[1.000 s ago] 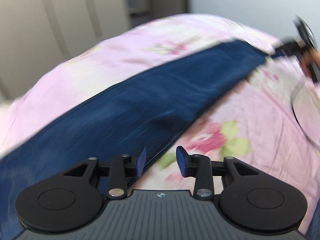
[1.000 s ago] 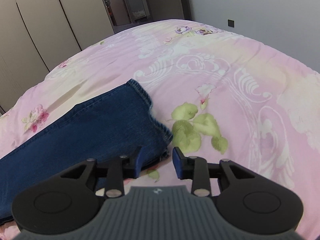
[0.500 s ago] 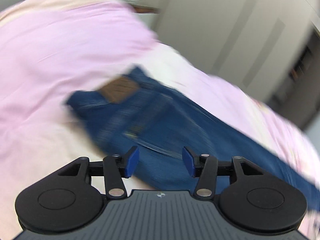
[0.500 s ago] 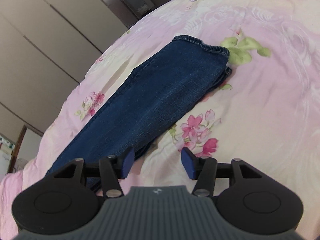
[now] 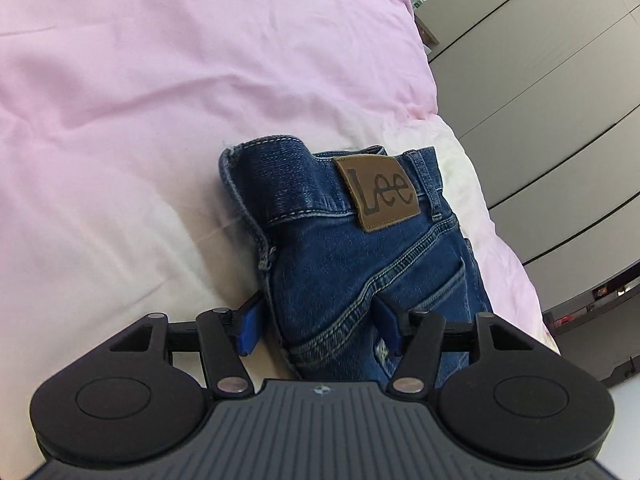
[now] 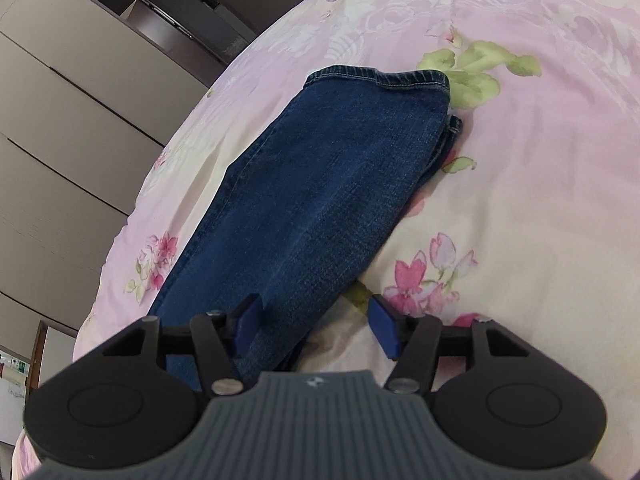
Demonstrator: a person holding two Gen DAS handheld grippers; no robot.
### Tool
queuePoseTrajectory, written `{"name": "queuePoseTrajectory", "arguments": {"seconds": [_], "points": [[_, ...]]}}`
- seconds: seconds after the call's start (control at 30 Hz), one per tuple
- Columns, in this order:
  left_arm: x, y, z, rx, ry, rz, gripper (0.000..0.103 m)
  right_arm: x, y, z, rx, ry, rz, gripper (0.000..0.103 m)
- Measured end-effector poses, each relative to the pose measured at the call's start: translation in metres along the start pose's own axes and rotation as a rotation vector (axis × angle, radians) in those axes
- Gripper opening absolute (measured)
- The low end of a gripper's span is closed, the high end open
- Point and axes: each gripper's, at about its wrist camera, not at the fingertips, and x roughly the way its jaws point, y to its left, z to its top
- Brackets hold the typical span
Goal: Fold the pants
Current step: 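Grasp the waistband with the left tool while the right tool grasps the hems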
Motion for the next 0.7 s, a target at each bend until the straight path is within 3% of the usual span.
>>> {"name": "queuePoseTrajectory", "arguments": {"seconds": [0.1,0.33,0.37,0.4,0.5,0.7], "points": [[0.006,-0.004,0.001,0.024,-0.002,0.011,0.064,0.012,-0.012,0.009,0.05,-0.025,0.013,0.043],[0.01,-0.014,0.01,0.034,0.019,0.07,0.044,0.034,-0.022,0.037,0.106,-0.08,0.03,0.036],[0.008,-0.016,0.012,0.028,0.023,0.077,0.04,0.036,-0.02,0.042,0.106,-0.088,0.011,0.032],[0.005,-0.019,0.015,0.026,0.025,0.082,0.037,0.037,-0.016,0.048,0.1,-0.094,-0.01,0.02],[-0.007,-0.034,0.024,0.051,0.021,0.094,0.028,0.026,0.002,0.065,0.015,-0.141,-0.067,0.007],[-0.053,-0.081,0.037,0.146,-0.024,0.06,0.02,-0.022,0.062,0.09,-0.176,-0.216,-0.088,0.001]]}}
